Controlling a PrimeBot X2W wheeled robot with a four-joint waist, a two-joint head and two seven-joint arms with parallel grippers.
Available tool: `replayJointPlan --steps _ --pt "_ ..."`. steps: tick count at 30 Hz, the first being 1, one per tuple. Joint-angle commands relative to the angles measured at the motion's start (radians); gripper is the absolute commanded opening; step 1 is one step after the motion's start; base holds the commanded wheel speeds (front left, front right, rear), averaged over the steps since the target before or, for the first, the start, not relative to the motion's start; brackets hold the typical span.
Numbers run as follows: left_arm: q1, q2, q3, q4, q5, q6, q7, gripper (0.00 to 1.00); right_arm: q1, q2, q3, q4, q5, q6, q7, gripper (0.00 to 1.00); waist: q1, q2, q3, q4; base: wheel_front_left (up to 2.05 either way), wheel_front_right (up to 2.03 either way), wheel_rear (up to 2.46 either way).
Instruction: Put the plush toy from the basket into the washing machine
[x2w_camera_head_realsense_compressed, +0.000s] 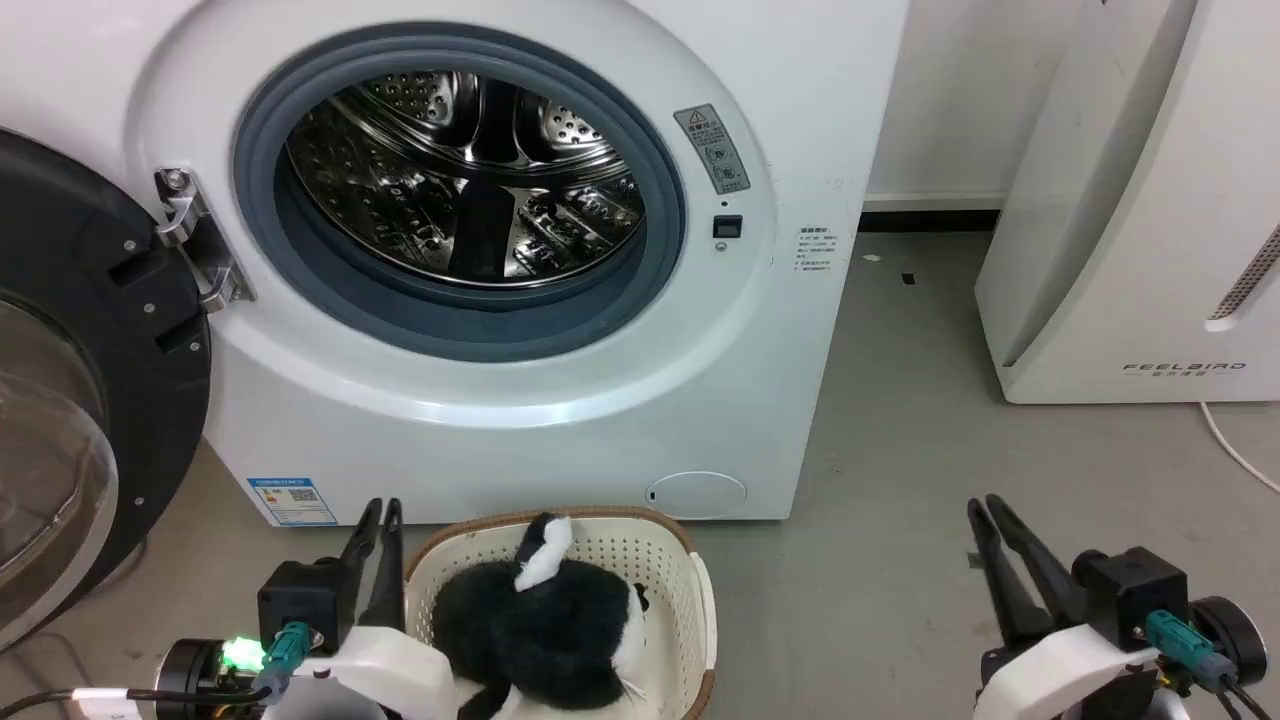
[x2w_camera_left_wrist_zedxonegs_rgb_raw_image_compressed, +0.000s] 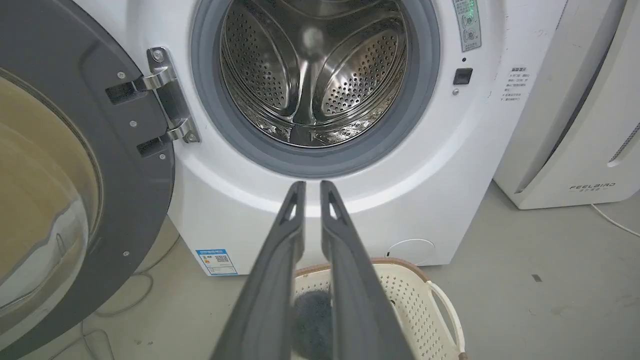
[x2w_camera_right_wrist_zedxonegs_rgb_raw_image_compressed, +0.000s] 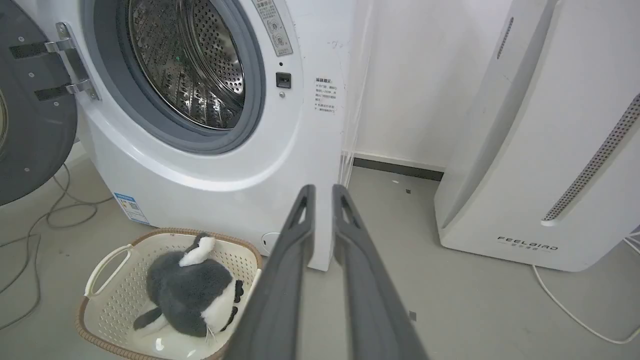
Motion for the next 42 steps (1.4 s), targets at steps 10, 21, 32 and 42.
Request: replayJointPlan --steps 10,21,32,42 --pt "0.0 0.0 -0.008 0.005 -0.012 0.003 -0.013 1.0 0.003 0.0 -0.003 0.001 0.009 0.0 -0.013 1.0 0.0 0.0 0.002 -0.001 0.0 0.0 0.0" --pt "-0.004 0.0 -0.023 0.019 -0.037 0.006 -0.036 1.0 0.001 0.0 -0.023 -0.003 0.015 0.0 -0.036 1.0 0.0 0.0 0.015 -0.005 0.0 0.0 0.0" --pt "-0.031 0.0 -0.041 0.061 -0.056 -0.001 -0.059 1.0 -0.015 0.0 -0.037 -0.025 0.029 0.0 -0.059 1.0 0.0 0.0 0.065 -0.015 0.0 0.0 0.0" --pt "-0.087 0.006 -0.055 0.151 -0.065 -0.02 -0.08 1.0 -0.037 0.0 -0.041 -0.046 0.034 0.0 -0.079 1.0 0.0 0.0 0.137 -0.033 0.0 0.0 0.0"
